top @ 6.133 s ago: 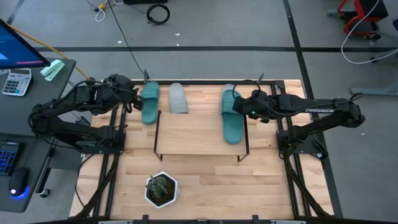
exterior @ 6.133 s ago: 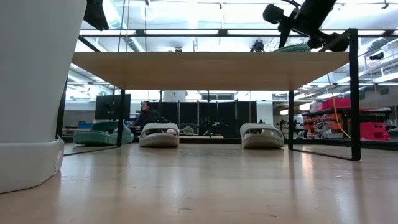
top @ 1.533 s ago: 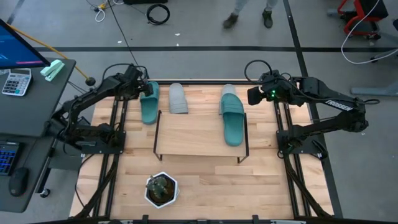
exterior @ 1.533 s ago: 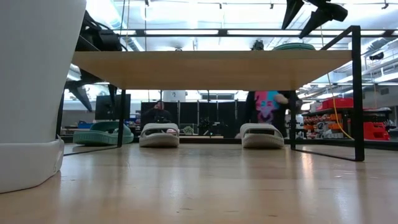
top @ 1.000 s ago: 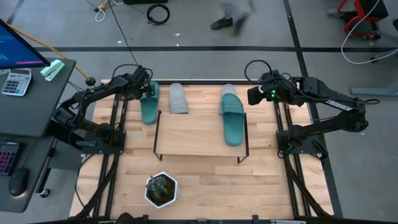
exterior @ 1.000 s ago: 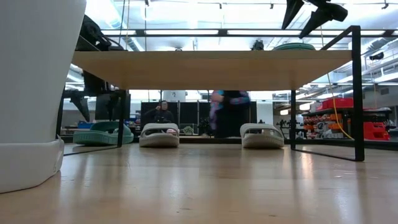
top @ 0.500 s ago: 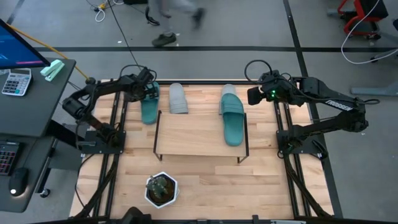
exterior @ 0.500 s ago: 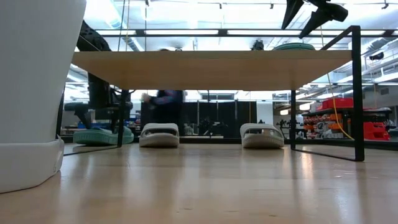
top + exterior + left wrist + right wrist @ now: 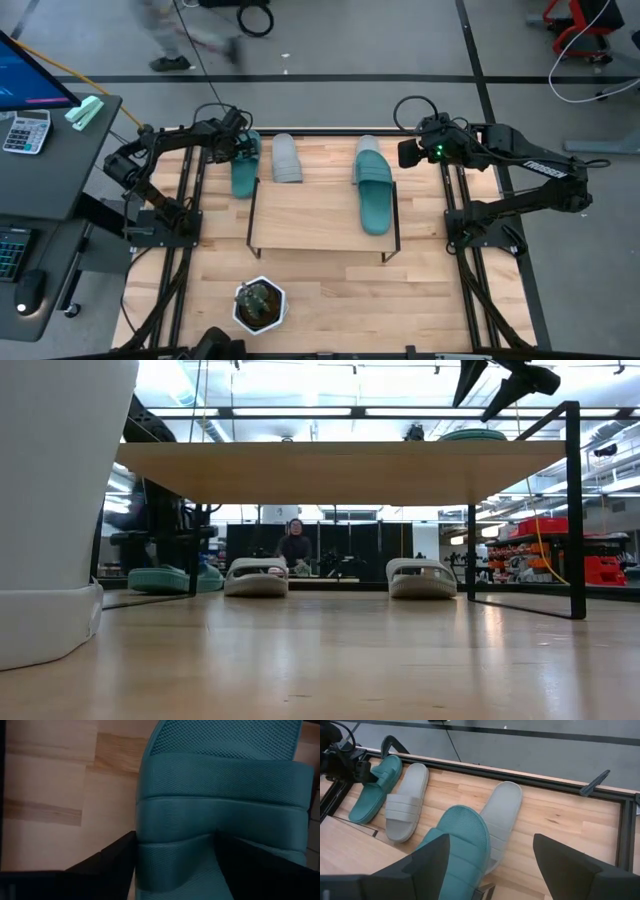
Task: Pick and place slides into the shelf
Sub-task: Put the green slide on the shelf
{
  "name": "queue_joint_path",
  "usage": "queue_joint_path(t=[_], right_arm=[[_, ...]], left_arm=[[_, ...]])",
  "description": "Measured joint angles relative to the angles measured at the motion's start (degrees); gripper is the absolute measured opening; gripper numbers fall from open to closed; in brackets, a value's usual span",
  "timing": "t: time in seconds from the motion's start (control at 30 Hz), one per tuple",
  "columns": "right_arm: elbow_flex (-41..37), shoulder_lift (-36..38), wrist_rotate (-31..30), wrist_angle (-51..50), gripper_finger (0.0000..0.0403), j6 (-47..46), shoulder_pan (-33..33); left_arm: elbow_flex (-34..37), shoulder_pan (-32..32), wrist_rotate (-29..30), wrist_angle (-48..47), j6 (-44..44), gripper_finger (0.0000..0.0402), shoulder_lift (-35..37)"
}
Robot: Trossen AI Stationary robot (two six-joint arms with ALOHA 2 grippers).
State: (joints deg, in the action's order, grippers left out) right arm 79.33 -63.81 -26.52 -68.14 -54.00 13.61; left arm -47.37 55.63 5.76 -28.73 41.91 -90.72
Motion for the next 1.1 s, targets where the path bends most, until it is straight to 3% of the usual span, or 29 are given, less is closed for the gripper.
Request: queue_joint_path(t=[0.13,0.43,0.7,1.1], right_arm=[[0.0,0.0,0.0,0.0,0.0293,-0.1,0.0],[0.0,0.0,-0.3,0.0,0.0293,-0.4,0.0],[0.0,0.0,-0.4,0.0,0.0293,0.1,0.0],[0.0,0.0,-1.0,0.0,0.0293,1.3,0.0]], left_arm=[[0.0,0.1,0.5,0.1,-0.9,0.02,0.0],[0.0,-0.1,1.5,-0.6,-4.7,0.0034,0.0],[0.0,-0.4,0.3,-2.5,-6.9,0.0034,3.0],[0.0,1.8,1.9,-3.2,-7.2,0.0034,20.7]])
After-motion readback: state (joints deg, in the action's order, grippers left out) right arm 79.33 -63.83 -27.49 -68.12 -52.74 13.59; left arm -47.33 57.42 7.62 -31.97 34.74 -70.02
